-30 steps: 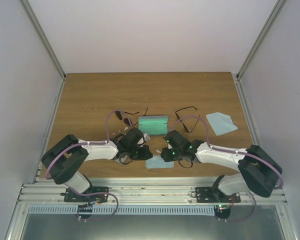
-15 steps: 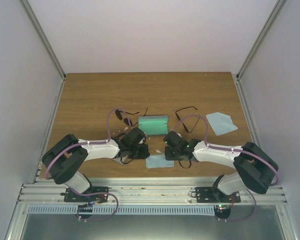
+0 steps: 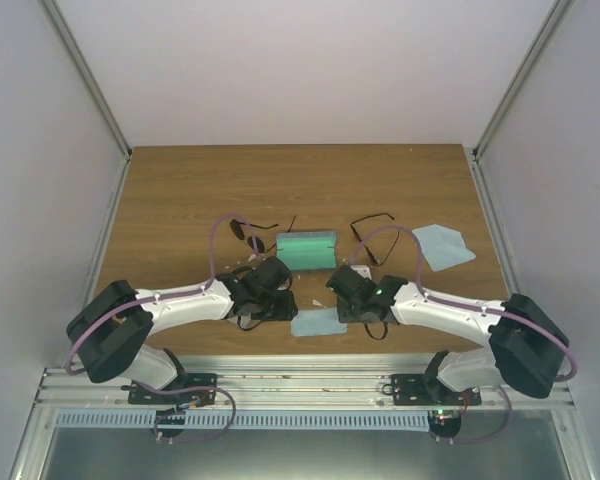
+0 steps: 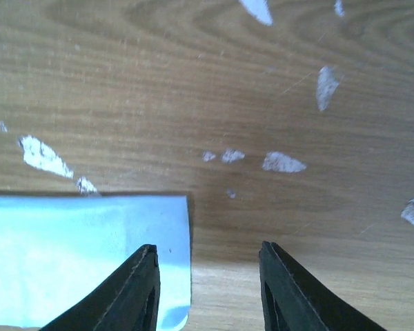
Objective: Organize the sunglasses
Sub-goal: Pick up the glasses cleaning cloth from the center of the board.
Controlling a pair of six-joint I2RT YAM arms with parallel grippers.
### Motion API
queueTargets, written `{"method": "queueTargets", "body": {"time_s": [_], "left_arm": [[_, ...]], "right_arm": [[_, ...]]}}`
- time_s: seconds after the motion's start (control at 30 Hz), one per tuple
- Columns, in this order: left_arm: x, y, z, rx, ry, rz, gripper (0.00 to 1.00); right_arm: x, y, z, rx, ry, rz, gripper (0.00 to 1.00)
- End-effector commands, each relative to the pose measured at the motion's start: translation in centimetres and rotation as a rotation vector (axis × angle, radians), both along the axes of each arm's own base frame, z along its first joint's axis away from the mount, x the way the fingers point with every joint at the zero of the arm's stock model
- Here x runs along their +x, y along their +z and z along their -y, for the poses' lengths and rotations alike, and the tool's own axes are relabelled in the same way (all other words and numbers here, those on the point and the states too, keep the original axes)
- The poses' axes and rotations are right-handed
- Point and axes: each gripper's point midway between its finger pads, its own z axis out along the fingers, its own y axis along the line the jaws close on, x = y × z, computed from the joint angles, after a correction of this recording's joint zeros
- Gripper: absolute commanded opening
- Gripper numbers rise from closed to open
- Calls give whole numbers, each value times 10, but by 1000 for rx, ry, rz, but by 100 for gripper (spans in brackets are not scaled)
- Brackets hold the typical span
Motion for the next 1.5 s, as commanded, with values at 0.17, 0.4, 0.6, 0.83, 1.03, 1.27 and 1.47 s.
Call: {"method": "queueTargets", "body": {"time_s": [0.17, 0.4, 0.6, 0.83, 1.03, 1.27, 1.47], "left_arm": [[-16, -6, -2, -21, 49, -68, 40], [-24, -20, 2, -23, 49, -118, 38], [-27, -28, 0, -7, 62, -139, 35], [-28, -32, 0, 3, 68, -146, 31], [-32, -40, -3, 32, 72, -159, 26], [-33, -46, -8, 62, 88, -159, 21], [-34, -52, -8, 84, 77, -167, 17]], "right_arm": [[-24, -28, -16, -29, 75, -93, 37], [-33, -44, -17, -61, 96, -137, 24], [-40, -52, -17, -52, 98, -168, 12], [-42, -52, -21, -23, 108, -174, 5], [-42, -54, -21, -18, 102, -173, 1], [-42, -53, -22, -6, 100, -166, 1], [-40, -51, -23, 5, 94, -152, 1]]}}
